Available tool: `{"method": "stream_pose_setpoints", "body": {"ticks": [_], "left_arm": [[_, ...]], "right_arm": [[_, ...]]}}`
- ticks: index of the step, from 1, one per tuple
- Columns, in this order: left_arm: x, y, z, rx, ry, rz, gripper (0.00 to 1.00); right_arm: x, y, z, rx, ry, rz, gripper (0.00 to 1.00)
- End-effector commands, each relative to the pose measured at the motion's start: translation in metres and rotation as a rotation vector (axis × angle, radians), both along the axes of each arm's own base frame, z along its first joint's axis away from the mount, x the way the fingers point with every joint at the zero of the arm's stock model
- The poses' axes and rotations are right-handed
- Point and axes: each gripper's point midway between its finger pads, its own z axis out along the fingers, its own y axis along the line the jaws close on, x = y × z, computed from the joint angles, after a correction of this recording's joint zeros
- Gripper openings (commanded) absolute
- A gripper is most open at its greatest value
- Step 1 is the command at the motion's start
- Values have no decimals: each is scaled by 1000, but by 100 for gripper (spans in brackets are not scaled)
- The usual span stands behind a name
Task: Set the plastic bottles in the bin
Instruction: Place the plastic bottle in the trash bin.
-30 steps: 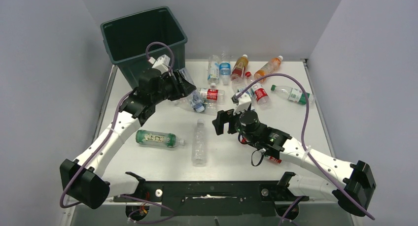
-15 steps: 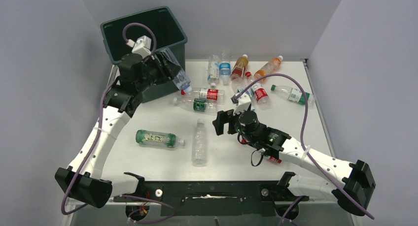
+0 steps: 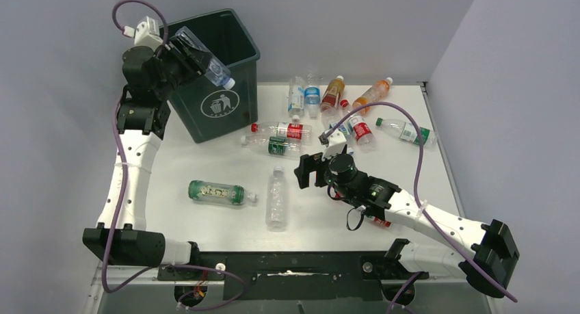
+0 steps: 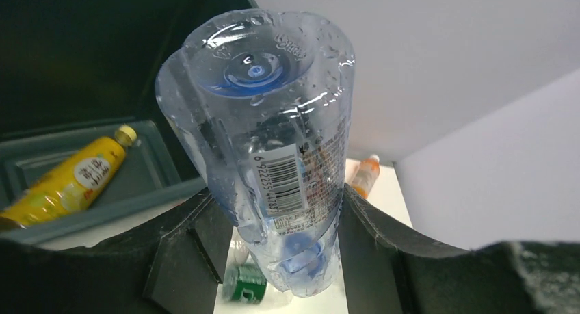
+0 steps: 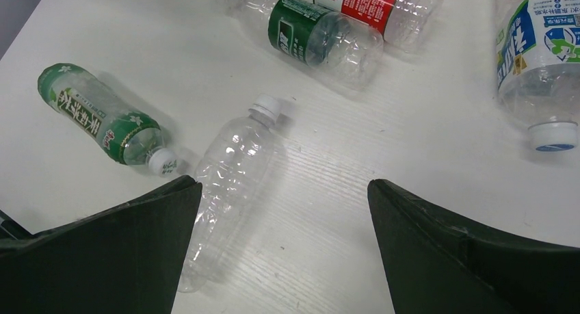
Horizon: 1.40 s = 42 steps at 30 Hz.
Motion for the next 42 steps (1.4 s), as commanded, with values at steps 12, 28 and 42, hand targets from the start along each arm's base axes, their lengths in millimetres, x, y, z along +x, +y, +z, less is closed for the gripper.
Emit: {"method": "stream_pose_setpoints", "body": {"ticks": [12,28,42], "left_arm": [[49,84,74,-59,-245,140,43],[88,106,10,49,-90,210,82],[52,94,33,52,-107,172,84]], "right_arm": [[3,-4,7,40,-26,-29,98],[8,5,-1,27,6,-12,98],[3,31,-28,31,104,47,98]]}}
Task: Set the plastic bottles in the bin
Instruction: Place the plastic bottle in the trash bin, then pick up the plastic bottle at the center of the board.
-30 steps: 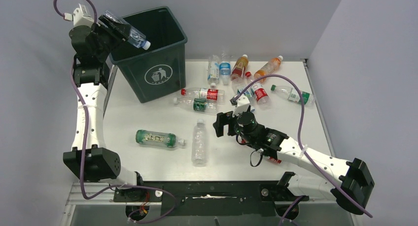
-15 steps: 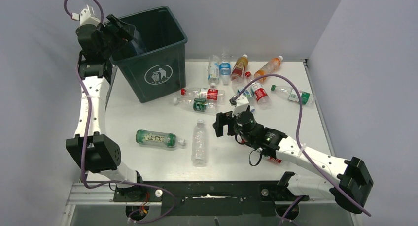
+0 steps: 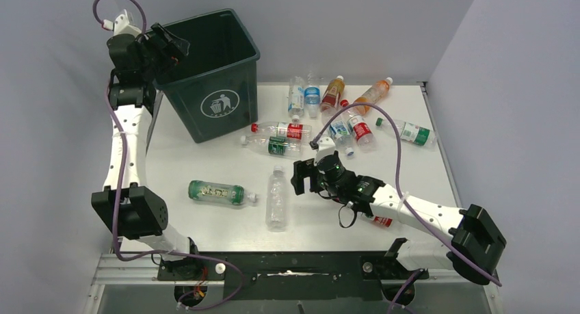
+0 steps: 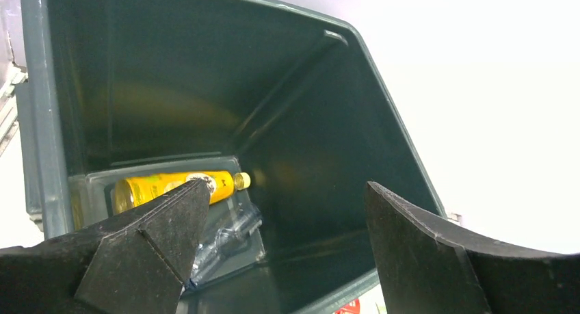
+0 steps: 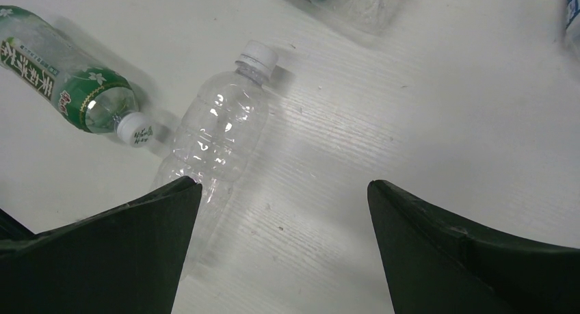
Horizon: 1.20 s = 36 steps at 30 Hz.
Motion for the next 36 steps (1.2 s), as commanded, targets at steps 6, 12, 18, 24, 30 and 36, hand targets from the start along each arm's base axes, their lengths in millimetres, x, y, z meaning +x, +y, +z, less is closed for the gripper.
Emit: {"method": "stream_pose_setpoints", "body": {"ticks": [6,12,18,24,30,36], "left_arm": [[-65,-21,62,6,-115,-59,84],[-92,-37,46,-12,-84,-99,84],[-109,-55,12,-19,-14,-150,84],[-124,-73,-42,12,105,-181,84],[-142,-82,-81,34,188,-200,84],[-154,-88,-91,38,208,-217,84]], "right_arm": [[4,37,19,106,-10,53,98],[1,52,12,121,27,89,98],[0,65,4,133,62,115,98],[-1,72,-4,131,89,123,98],[-1,75,-14,123,120,121,98],[-2,80,-27,116,154,128,98]]}}
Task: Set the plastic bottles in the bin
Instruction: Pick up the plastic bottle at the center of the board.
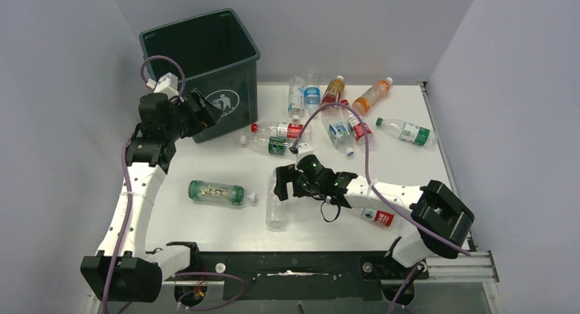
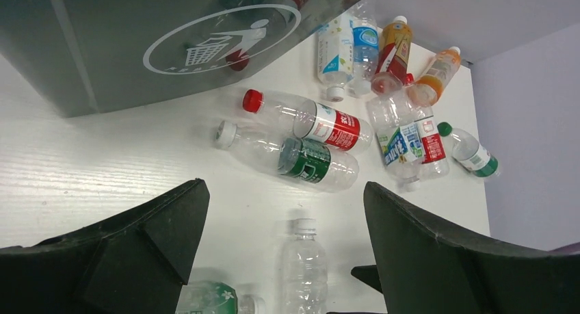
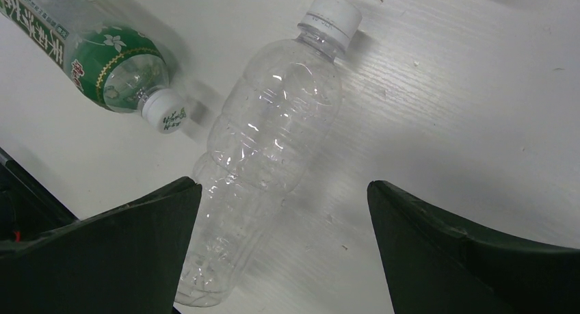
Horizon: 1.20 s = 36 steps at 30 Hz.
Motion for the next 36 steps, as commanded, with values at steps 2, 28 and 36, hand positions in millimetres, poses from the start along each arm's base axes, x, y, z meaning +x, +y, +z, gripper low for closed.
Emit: {"method": "stream_pose_setpoints", "body": {"ticks": [2,28,36], "left_arm": [[-10,-3,19,21,-76,-14,84],[-15,-28,-23,5,3,-66,84],[-15,-37,-29,-2,13,-86,84]], "right_arm": [[10,24,19,82,-27,11,98],[9,43,-12,52,48,64,90],[6,36,-24,22,71,57,73]]}}
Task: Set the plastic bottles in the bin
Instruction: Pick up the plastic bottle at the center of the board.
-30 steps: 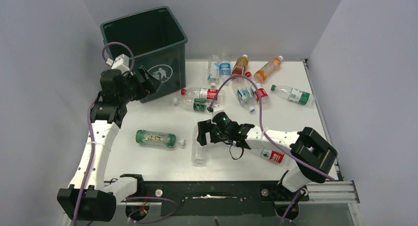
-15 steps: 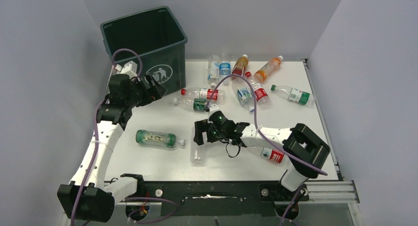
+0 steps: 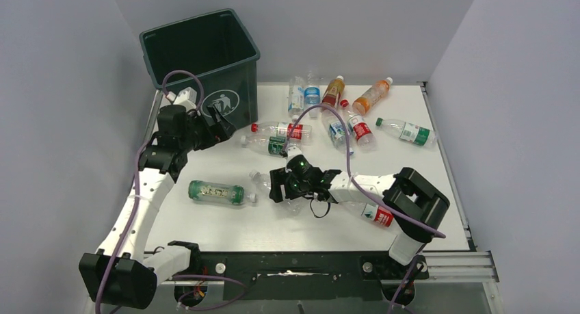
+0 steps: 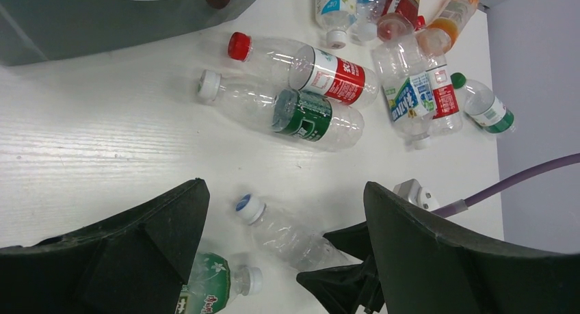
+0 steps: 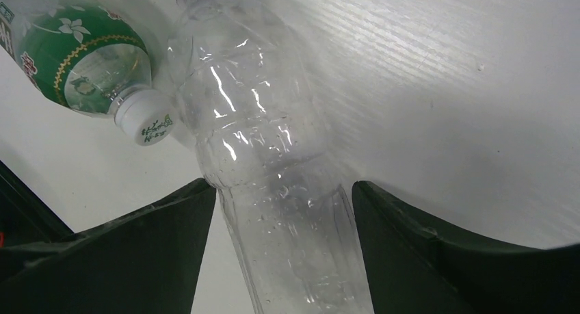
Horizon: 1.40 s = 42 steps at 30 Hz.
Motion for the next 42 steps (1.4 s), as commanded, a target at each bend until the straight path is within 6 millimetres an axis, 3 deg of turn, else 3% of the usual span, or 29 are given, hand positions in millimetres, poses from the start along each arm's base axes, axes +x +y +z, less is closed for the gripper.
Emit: {"method": "stream_pose_setpoints", "body": {"ticks": [1,8,15,26,37,42], "left_arm": [[10,-7,13,-21,-62,-6,84],[13,-16,13,-18,-57,-25,84],[16,-27,10,-16,-50,-47,84],[19,-40,5,-15,-37,-72,84],[17,-49,-2,-28,-23,-91,84],[12,-69,-8,-133,1,-154,85]], "right_arm": [[6,10,14,41,-30,1,70],[8,-2,17,32,-38,-15,53],[13,-14,28,35,-62,-39,46],[19,-26,58,51,-135,-68,44],[20,-40,67,56,-168,-103,41],[25,-51,71,55,-178,-125,41]]}}
